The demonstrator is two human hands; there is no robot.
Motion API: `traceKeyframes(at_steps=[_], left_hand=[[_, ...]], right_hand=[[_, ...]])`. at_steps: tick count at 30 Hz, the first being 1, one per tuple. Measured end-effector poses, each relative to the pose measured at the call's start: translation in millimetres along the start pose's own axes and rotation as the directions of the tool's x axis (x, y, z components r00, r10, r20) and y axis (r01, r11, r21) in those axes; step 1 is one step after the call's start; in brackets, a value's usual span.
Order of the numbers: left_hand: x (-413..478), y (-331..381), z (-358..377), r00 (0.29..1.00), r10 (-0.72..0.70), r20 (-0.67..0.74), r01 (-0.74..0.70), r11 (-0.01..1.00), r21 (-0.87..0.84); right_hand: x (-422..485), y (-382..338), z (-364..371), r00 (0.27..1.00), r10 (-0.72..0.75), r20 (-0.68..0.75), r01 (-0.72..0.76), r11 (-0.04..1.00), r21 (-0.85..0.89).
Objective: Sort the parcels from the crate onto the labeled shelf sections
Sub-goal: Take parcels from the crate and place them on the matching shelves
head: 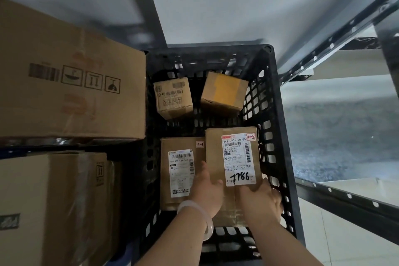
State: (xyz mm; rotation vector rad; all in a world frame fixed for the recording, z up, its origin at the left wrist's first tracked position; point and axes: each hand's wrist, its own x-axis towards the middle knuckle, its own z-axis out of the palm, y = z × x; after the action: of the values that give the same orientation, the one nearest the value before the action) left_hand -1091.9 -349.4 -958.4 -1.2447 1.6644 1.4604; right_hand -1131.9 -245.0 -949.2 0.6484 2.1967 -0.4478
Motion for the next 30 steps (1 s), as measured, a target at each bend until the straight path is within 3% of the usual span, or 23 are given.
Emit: traceKeyframes(at_steps=[8,17,24,27,30], left_hand=[[-54,25,-24,0.992,0.077,-0.102,-0.083,0.995,-0.056],[-218,108,-101,0.925,0.263,-0.272,-0.274,0.962,-0.002],[-433,189,-183,0.773,0.511,-0.376,-0.55,0.835,0.004],[-532,222,-210,0.67,0.611,-0.422,-0.672,0.741,0.007],[-631,246,-231,0.555,0.72,-0.417,-0.784,0.62,0.028]], right_hand=[[-61,-12,-30,0.989,-0.131,-0.075,0.138,0.986,0.096],[-219,-48,-156,0.941,-0.311,-0.137,0.339,0.876,0.343],[-413,-69,-292,0.846,-0.452,-0.282,0.533,0.71,0.46],[-496,-79,-348,0.766,-0.509,-0.393,0.643,0.592,0.486],[-576,-83,-401,0.639,-0.591,-0.492,0.767,0.439,0.469]])
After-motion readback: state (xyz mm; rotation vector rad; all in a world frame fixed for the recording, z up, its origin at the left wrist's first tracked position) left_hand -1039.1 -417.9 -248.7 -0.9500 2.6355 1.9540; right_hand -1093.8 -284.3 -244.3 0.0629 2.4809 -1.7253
